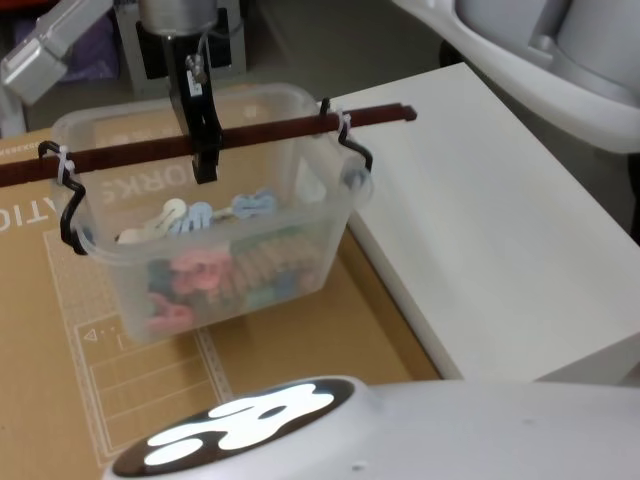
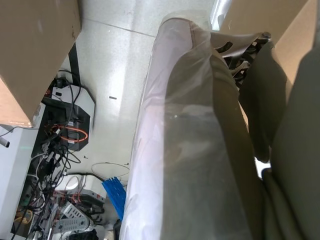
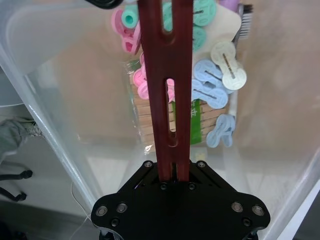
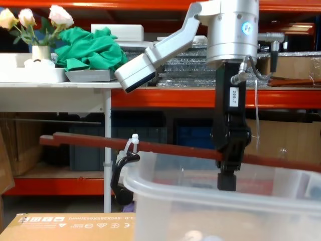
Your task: Use one hand to grasp the basket and place it at the designated location.
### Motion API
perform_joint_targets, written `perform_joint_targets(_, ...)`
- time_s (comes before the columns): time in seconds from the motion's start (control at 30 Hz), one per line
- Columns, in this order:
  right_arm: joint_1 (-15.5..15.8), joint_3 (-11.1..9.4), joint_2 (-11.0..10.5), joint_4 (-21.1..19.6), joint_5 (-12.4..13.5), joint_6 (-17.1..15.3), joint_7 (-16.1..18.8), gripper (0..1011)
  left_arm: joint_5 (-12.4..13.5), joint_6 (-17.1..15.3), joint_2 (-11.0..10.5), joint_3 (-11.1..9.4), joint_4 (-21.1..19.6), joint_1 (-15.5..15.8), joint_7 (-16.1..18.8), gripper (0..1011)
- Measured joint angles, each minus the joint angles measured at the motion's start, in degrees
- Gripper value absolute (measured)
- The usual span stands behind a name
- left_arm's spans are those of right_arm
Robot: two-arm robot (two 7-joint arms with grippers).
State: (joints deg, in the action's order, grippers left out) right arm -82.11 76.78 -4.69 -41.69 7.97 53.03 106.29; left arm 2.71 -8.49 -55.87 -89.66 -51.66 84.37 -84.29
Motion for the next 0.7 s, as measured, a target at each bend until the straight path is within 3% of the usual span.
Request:
perform_joint_targets(0.23, 0.81, 1.02, 0.53, 1.46, -0.69, 0.54, -1.92, 7, 0.00, 0.00, 0.00, 0.00, 0.01, 0.00, 0.00, 0)
perform_joint_targets(0.53, 2.27, 2.53, 2.74, 7.90, -0.21, 2.01, -2.80, 7, 0.00, 0.00, -0.01, 0.00, 0.01, 0.00, 0.00, 0)
perform_joint_targets(0.7, 2.45, 3.12, 3.31, 9.23, 0.15, 2.35, -3.04, 7, 0.00, 0.00, 0.00, 0.00, 0.01, 0.00, 0.00, 0)
